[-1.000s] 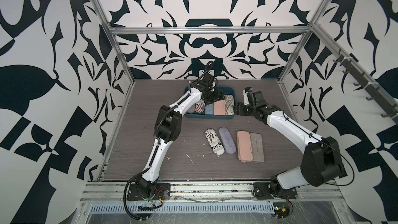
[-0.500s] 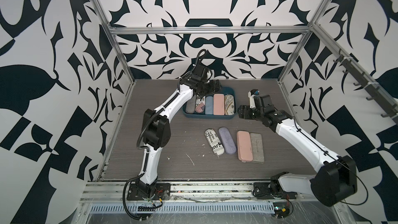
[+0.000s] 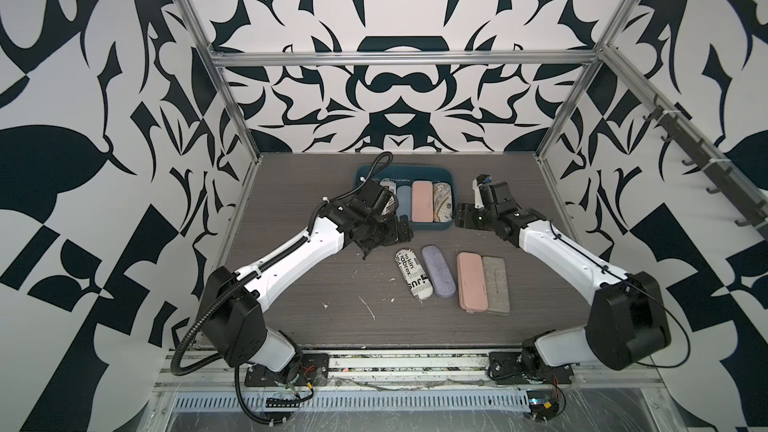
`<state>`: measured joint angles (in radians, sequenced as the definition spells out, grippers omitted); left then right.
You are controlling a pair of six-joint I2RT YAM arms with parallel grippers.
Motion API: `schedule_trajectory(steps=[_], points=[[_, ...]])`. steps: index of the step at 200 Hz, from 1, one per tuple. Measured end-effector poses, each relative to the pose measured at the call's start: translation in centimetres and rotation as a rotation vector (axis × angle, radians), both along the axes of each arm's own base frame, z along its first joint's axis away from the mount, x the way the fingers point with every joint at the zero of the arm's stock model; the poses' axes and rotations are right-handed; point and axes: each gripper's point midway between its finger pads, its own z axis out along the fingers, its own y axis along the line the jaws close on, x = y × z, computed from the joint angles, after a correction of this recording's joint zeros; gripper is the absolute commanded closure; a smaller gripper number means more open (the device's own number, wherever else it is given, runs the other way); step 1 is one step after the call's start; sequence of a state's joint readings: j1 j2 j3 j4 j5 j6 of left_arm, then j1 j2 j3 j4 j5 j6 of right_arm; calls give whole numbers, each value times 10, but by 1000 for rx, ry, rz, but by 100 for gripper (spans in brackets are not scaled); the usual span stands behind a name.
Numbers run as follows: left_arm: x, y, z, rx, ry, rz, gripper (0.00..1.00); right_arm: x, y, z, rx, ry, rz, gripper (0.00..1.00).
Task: Put the glasses cases into the storage boxes
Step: Pick up the glasses case at the center of the board.
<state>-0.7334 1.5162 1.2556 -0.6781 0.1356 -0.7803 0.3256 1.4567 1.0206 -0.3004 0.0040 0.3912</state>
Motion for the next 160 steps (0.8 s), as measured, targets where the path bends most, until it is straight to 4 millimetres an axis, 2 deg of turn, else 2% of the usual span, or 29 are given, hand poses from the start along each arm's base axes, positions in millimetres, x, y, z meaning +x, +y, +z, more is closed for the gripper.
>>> schedule_trajectory(steps=[61,88,110,137,160], points=[[-16,-29,-77,117,184,-40,3,14,10,4,55,-34,9,19],[-22,-36,-102,152,247,-52,4,14,12,12,78,-66,12,19],[-21,-45,-108,156,261,-63,4,13,10,14,91,-77,13,19],[-16,-55,-104,145,251,-73,4,11,9,10,99,-71,13,19],[-16,-57,-104,152,248,-74,7,12,9,10,108,-72,15,19]])
